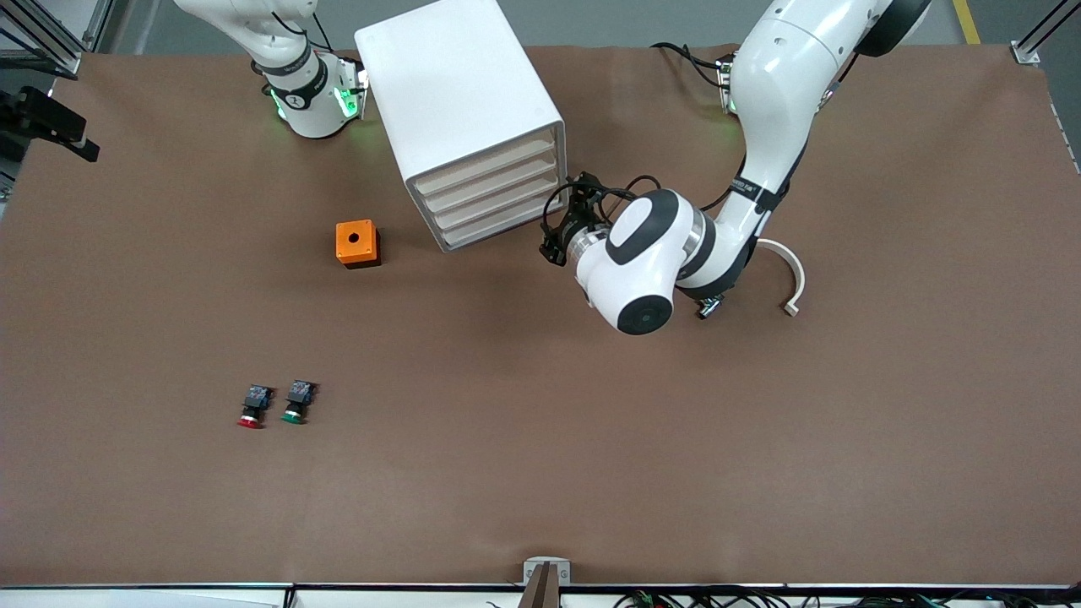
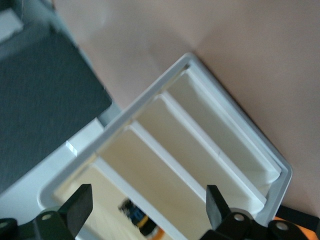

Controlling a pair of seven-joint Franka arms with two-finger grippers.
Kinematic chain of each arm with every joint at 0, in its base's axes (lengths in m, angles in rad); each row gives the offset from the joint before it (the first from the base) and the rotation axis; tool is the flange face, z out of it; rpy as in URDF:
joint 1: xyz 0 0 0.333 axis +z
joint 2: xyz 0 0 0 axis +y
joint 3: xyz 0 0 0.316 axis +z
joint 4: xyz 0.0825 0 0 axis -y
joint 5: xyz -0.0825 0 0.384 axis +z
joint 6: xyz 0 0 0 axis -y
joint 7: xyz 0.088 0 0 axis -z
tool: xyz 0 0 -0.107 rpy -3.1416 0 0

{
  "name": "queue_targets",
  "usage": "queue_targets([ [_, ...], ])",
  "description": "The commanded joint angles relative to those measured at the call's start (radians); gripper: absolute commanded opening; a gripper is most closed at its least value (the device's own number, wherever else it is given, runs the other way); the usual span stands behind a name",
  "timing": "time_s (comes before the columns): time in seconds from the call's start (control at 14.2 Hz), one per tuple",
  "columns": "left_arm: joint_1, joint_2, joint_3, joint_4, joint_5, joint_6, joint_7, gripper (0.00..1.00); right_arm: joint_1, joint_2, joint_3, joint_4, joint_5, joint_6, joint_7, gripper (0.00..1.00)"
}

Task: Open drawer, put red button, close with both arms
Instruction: 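Move the left gripper to the white cabinet's lowest drawer handle, then pull the drawer open with the left gripper while the right gripper reaches the buttons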

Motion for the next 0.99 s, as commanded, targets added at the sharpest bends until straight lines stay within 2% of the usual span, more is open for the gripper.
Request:
queue_targets([
  [0.0,0.019,0.108,0.001,0.038,-0.117,-0.023,-0.162,1.00,-0.020,0.150,0.011,0.037,-0.001,-0.006,-0.015,1.00],
  [0.14,0.028,0.168,0.001,0.040,-0.158,-0.023,-0.276,1.00,-0.020,0.174,0.011,0.057,-0.004,0.000,-0.016,1.00],
  [0.28,0.028,0.211,-0.001,0.038,-0.183,-0.031,-0.330,1.00,-0.023,0.238,0.011,0.063,-0.019,0.008,-0.018,1.00],
  [0.42,0.025,0.248,-0.001,0.035,-0.247,-0.058,-0.355,1.00,-0.023,0.255,0.011,0.080,-0.048,0.012,-0.016,1.00],
  [0.64,0.019,0.256,-0.006,0.025,-0.284,-0.104,-0.388,0.98,-0.013,0.264,0.013,0.073,-0.076,0.058,-0.004,1.00],
  [0.85,0.008,0.265,-0.007,0.015,-0.287,-0.123,-0.414,0.86,-0.014,0.272,0.011,0.032,-0.076,0.118,0.014,1.00],
  [0.92,0.008,0.273,-0.007,0.014,-0.293,-0.123,-0.449,0.77,-0.017,0.273,0.013,-0.014,-0.075,0.187,0.033,1.00],
])
